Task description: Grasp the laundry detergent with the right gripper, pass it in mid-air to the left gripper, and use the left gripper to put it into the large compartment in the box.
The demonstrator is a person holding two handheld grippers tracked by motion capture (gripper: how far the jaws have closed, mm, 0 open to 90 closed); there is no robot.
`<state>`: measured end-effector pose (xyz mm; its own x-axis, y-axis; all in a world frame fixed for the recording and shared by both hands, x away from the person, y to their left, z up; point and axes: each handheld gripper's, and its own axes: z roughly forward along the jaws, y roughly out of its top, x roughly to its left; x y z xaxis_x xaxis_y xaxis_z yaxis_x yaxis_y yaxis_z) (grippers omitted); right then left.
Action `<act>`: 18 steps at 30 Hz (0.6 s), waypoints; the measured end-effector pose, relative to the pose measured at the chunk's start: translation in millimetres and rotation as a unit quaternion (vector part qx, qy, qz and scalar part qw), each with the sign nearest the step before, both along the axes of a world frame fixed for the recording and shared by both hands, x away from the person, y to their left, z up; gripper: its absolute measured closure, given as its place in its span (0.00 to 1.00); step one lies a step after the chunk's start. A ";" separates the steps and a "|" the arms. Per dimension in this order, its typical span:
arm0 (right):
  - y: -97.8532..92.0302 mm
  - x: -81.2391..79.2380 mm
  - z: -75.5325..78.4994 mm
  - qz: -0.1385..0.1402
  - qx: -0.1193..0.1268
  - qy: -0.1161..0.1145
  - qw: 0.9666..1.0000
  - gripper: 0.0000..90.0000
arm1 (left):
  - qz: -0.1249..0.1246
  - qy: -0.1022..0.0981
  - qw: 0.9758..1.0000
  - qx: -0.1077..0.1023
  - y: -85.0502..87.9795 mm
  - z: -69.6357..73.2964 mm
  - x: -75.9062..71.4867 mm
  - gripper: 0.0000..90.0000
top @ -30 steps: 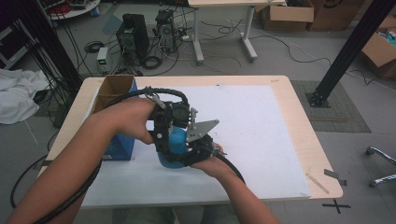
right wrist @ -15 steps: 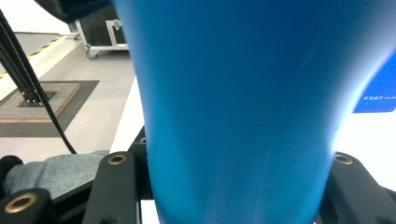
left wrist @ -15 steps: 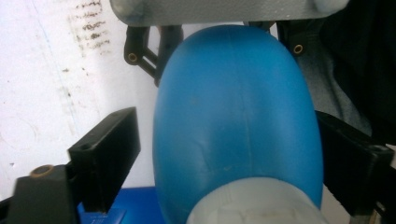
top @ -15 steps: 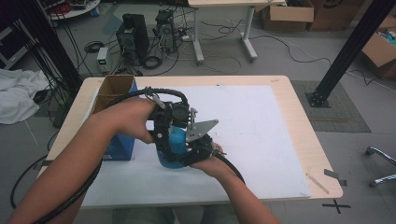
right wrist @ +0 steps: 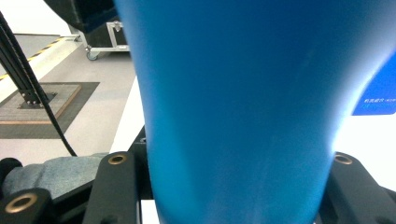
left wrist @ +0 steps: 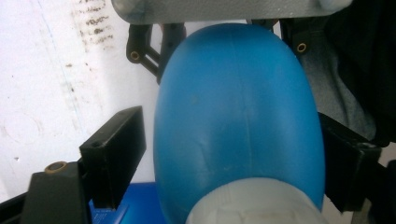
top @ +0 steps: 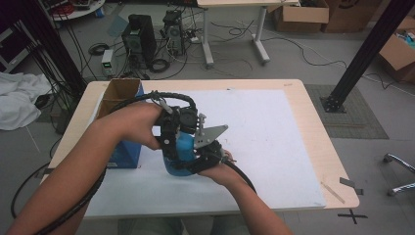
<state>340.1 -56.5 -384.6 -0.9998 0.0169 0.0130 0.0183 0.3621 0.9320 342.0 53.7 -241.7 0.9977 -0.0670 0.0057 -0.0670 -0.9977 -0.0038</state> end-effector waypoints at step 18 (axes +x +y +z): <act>-0.5 0.6 0.0 -0.001 0.002 0.001 1.000 0.51 | -0.005 -0.007 1.000 0.001 -1.2 -0.8 -1.2 0.32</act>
